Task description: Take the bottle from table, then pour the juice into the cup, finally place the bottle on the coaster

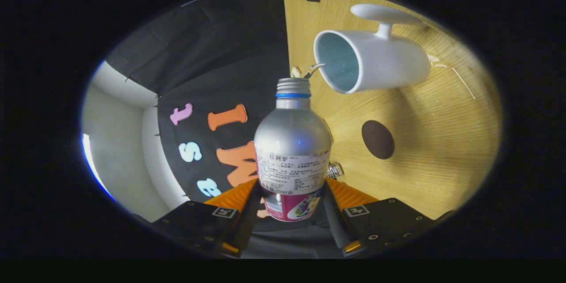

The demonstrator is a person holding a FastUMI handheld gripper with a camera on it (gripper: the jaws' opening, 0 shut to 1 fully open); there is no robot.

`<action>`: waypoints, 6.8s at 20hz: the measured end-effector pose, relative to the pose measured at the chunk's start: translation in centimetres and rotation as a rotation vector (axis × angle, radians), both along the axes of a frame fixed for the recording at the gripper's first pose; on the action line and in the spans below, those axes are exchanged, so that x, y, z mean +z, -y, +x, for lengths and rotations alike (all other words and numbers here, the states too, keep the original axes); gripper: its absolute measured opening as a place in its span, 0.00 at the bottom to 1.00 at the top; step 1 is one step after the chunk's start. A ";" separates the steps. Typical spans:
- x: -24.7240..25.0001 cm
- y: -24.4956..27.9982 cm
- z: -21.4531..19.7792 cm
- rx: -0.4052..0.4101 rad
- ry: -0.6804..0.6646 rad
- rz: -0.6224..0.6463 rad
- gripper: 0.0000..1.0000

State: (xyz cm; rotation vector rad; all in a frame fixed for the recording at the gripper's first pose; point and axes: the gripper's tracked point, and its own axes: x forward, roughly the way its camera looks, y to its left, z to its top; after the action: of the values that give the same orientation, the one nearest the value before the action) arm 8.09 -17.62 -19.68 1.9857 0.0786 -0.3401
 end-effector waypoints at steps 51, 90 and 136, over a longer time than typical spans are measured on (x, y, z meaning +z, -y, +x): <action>4.1 3.0 1.6 -0.170 0.140 0.286 0.73; -1.9 1.3 0.2 0.046 -0.106 -0.369 0.73; -11.0 -1.0 6.9 0.760 -0.352 -1.825 0.74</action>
State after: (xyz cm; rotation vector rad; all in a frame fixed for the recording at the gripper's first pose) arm 15.03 -16.67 -30.65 0.0136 0.5121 -0.1105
